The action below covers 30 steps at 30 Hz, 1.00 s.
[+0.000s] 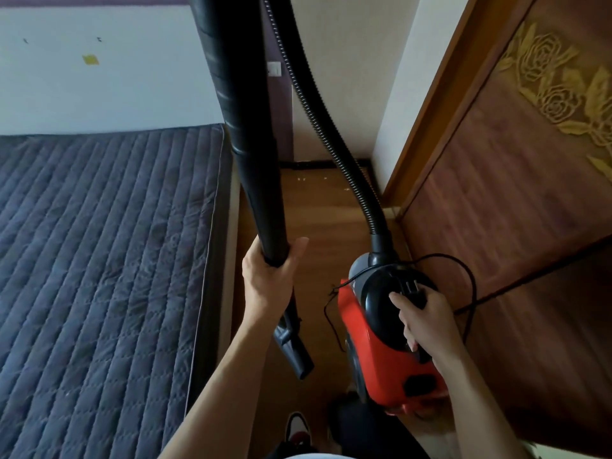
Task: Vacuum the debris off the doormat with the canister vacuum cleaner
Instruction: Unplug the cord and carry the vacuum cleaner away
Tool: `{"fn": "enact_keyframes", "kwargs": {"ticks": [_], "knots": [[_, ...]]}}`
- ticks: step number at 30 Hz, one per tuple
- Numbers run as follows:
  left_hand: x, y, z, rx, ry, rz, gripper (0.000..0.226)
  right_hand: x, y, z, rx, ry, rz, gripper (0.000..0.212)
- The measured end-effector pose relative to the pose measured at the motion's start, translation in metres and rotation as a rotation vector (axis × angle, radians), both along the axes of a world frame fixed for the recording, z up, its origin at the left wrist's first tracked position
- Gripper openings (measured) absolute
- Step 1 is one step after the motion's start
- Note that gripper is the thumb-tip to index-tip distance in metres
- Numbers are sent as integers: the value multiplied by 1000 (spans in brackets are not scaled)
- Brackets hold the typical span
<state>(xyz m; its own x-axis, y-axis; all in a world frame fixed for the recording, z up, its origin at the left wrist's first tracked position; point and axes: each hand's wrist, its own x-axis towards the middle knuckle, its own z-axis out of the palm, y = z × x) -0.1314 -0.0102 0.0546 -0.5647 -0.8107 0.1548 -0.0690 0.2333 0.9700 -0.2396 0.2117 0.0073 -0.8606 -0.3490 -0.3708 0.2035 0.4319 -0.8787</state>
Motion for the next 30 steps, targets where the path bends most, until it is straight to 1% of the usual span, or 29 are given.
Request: {"fn": "enact_keyframes", "kwargs": {"ticks": [8,12,15,17,20,24,30], "knots": [[-97,-68,-18,-14,-32,69,32,-109,-69,-25,2,-51,35,27],[-164,-98,-23,-6,-60,101,23,-183,-110,-32,-22,-100,85,28],[-218,-117,-22,30,-72,124,21,-237,-138,-31,-25,-128,149,31],[-251,-131,-24,45,-81,143,24,-274,-156,-30,-15,-136,182,32],[-294,-152,-27,36,-89,176,30,-322,-183,-26,-14,-150,205,29],[-333,-178,-24,14,-77,238,31,-366,-212,-28,-25,-148,242,25],[-371,-212,-18,38,-54,310,19,-415,-253,-33,-20,-164,275,24]]}}
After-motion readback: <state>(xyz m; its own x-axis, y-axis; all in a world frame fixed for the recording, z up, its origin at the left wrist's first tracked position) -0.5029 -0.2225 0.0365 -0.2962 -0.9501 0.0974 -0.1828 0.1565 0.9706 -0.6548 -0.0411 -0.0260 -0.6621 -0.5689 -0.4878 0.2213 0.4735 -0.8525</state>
